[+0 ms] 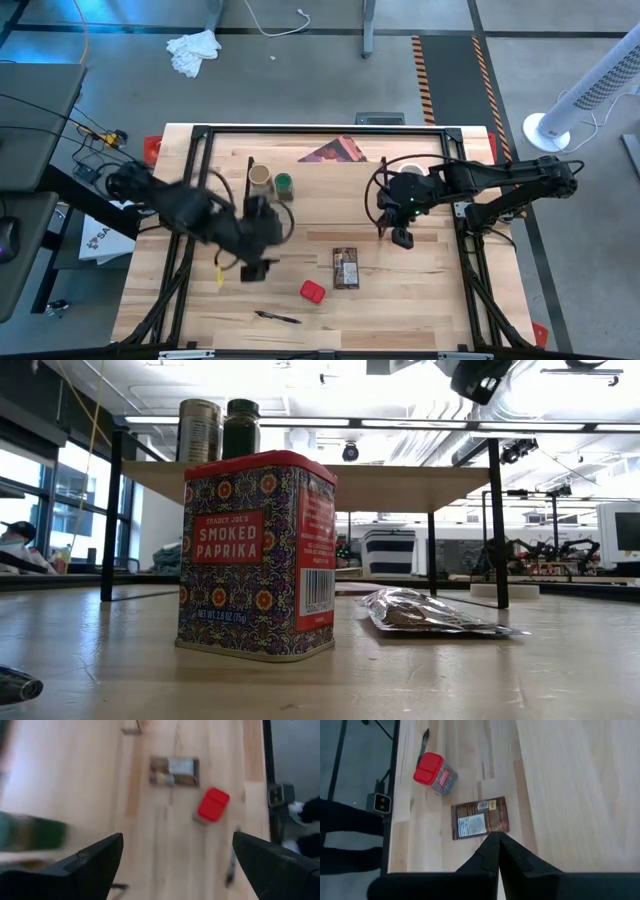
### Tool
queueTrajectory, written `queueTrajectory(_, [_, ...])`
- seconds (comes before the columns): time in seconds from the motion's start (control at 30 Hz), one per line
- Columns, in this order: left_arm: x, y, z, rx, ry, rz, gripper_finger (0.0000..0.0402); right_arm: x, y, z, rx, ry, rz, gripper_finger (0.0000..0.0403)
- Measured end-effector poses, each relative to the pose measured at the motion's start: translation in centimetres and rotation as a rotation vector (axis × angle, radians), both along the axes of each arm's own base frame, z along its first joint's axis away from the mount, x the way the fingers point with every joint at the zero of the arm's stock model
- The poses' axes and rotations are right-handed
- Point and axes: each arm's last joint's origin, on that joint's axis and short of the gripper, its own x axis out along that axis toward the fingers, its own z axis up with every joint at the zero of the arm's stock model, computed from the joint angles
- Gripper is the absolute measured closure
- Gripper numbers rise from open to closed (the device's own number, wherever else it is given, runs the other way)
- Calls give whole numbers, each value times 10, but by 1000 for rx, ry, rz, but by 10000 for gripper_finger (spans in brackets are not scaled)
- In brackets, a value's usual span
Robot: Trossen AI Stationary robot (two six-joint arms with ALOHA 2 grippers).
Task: Shelf spices
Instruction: Put the red seasoning can on the shelf
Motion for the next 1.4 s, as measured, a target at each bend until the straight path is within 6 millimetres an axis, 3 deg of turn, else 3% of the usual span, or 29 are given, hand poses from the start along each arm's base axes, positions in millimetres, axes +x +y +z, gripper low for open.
queueTrajectory(0.13, [1,-18,-21,-167,112,-35,29,0,0,0,-33,-15,45,403])
queueTrajectory(0.23, [1,-29,-27,-299,164,-100,29,0,1,0,-73,-31,108,403])
queueTrajectory(0.37, [1,-35,-28,-390,176,-36,29,-2,9,8,-107,-64,192,403])
queueTrajectory(0.47, [0,-35,-28,-348,159,-58,29,-6,18,25,-118,-93,196,403])
queueTrajectory(0.57, [0,-33,-35,-197,119,-71,29,-11,26,38,-122,-98,133,403])
queueTrajectory(0.77, [10,-33,-81,13,122,-232,29,-26,46,49,-37,-42,-64,403])
queueTrajectory(0.93, [32,-29,-126,82,-8,-423,29,-32,70,45,39,-14,-179,403])
queueTrajectory(1.17, [67,-13,-135,64,-152,-472,29,-28,95,28,33,81,-220,403])
queueTrajectory(1.4, [87,-13,-170,37,-73,-491,29,-11,105,8,-32,140,-203,403])
